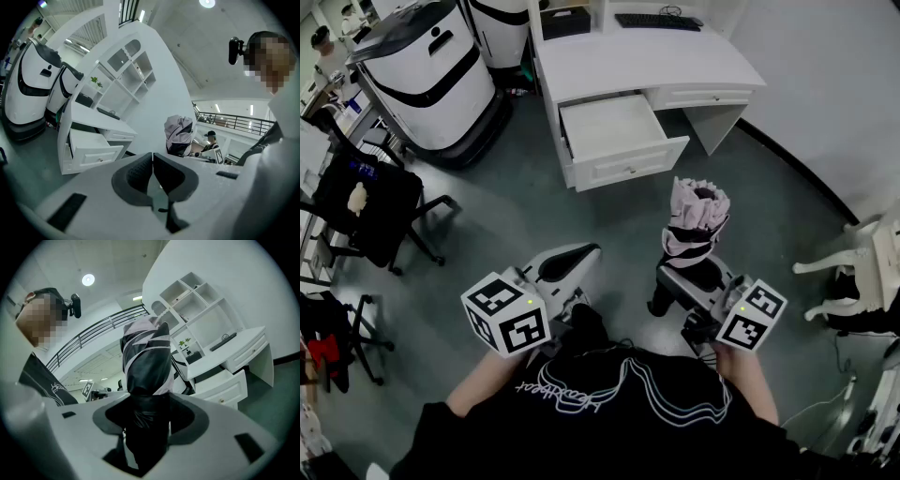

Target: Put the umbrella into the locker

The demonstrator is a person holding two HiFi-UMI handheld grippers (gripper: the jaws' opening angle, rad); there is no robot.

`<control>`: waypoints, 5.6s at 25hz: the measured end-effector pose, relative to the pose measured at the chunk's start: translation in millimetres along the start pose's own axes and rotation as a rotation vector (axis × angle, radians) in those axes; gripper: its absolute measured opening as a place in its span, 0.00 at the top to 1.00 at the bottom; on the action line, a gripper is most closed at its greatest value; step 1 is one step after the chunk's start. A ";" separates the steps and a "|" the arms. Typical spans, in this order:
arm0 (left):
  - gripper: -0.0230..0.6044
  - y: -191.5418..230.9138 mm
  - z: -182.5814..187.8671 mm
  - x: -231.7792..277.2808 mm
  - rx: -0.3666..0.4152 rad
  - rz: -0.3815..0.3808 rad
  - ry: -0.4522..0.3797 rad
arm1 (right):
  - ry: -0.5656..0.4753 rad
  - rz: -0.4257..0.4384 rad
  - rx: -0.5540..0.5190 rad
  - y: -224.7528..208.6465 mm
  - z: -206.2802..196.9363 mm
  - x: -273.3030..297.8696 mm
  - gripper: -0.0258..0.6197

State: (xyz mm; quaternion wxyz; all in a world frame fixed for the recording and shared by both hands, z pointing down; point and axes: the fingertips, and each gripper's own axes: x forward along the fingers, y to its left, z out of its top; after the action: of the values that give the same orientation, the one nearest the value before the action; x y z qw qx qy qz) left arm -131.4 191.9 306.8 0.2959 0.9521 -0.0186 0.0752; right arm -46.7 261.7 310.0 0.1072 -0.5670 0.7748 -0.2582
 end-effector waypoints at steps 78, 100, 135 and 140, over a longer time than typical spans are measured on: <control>0.94 327.3 163.8 200.0 -0.158 0.370 -0.028 | 0.624 0.121 -0.574 -360.7 96.1 317.5 0.60; 0.94 392.8 125.0 181.0 -0.313 0.460 -0.021 | 1.207 0.160 -0.830 -468.1 -79.2 363.1 0.60; 0.94 403.1 115.1 167.4 -0.338 0.483 -0.023 | 0.894 0.150 -0.509 -433.6 -32.5 389.6 0.44; 0.94 390.9 133.3 170.9 -0.293 0.460 -0.046 | 0.571 0.198 -0.461 -365.9 55.8 389.3 0.68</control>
State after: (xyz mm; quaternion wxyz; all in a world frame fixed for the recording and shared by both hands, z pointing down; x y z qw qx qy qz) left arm 23.9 -204.2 443.9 0.4051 0.8713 -0.2518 0.1151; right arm 150.2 -199.4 503.1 -0.2191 -0.4040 0.8622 -0.2130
